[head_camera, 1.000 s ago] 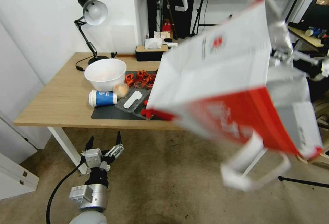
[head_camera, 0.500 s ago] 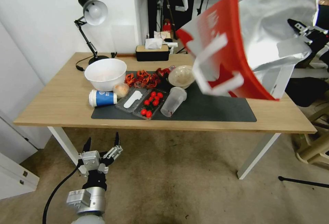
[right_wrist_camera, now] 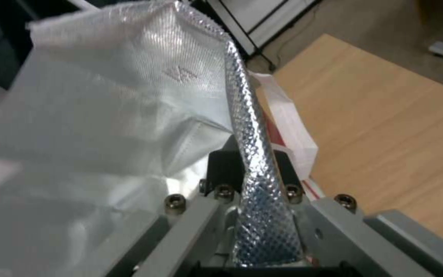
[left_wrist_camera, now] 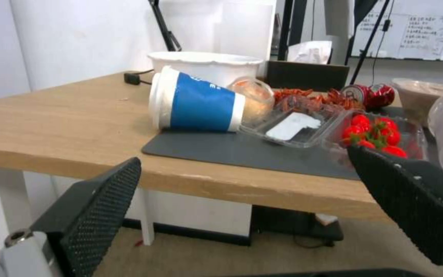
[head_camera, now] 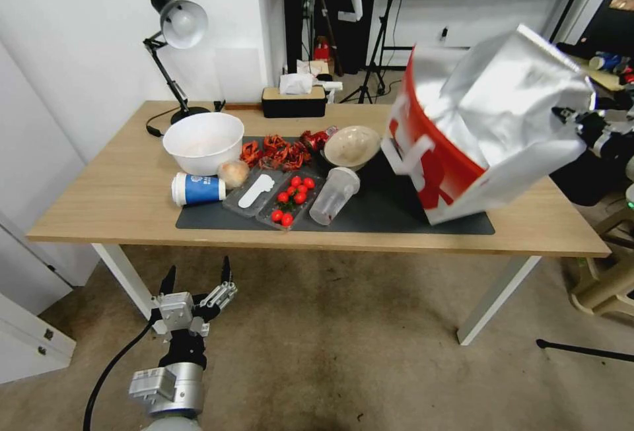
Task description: Pick up the food delivery bag from the floor and place it on the table.
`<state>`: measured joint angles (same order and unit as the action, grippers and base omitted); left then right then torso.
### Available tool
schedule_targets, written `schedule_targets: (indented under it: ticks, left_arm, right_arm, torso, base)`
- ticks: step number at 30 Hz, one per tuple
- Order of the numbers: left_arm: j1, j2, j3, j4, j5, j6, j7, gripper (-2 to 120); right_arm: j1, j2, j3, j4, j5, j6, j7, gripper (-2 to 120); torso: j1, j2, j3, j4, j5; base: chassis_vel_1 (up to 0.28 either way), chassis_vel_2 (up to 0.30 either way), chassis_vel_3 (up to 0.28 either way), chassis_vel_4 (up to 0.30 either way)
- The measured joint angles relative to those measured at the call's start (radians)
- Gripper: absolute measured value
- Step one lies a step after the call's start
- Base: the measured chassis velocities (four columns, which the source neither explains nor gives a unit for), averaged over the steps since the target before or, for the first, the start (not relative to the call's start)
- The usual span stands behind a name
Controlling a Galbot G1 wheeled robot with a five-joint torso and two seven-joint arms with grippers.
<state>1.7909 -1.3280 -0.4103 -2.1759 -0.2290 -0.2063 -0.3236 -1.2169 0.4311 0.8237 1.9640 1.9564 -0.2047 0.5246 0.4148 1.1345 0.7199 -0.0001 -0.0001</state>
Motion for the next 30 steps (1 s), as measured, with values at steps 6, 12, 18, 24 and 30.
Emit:
schedule_targets:
  ticks: [6,12,18,24,30]
  left_arm:
    - [-0.003,-0.002,0.004,0.008,0.004,0.002,0.000,100]
    - [-0.003,-0.003,0.008,0.013,0.009,0.002,0.000,100]
    - [-0.002,-0.001,0.008,0.012,0.010,0.000,0.000,100]
    - [-0.001,-0.001,0.011,0.011,0.010,-0.001,0.000,100]
    - [0.000,-0.001,0.010,0.011,0.011,-0.001,0.000,100]
  right_arm:
    - [0.019,0.006,-0.024,-0.011,-0.012,-0.016,0.019,0]
    - [0.043,0.007,-0.041,-0.015,0.002,-0.040,0.033,0]
    - [0.063,-0.001,-0.057,-0.019,-0.006,-0.055,0.030,0]
    - [0.062,-0.019,-0.062,-0.022,-0.047,-0.042,-0.021,18]
    - [0.081,-0.023,-0.094,-0.029,-0.102,-0.030,-0.041,40]
  torso:
    - [0.000,0.000,0.000,0.0001,0.0001]
    - [0.000,0.000,0.000,0.0001,0.0000]
    - [0.000,0.000,0.000,0.0001,0.0000]
    - [0.000,0.000,0.000,0.0000,0.0000]
    - [0.000,0.000,0.000,0.0001,0.0001]
  base:
    - [0.000,0.000,0.000,0.000]
    - [0.000,0.000,0.000,0.000]
    - [0.000,0.000,0.000,0.000]
    - [0.000,0.000,0.000,0.000]
    - [0.000,0.000,0.000,0.000]
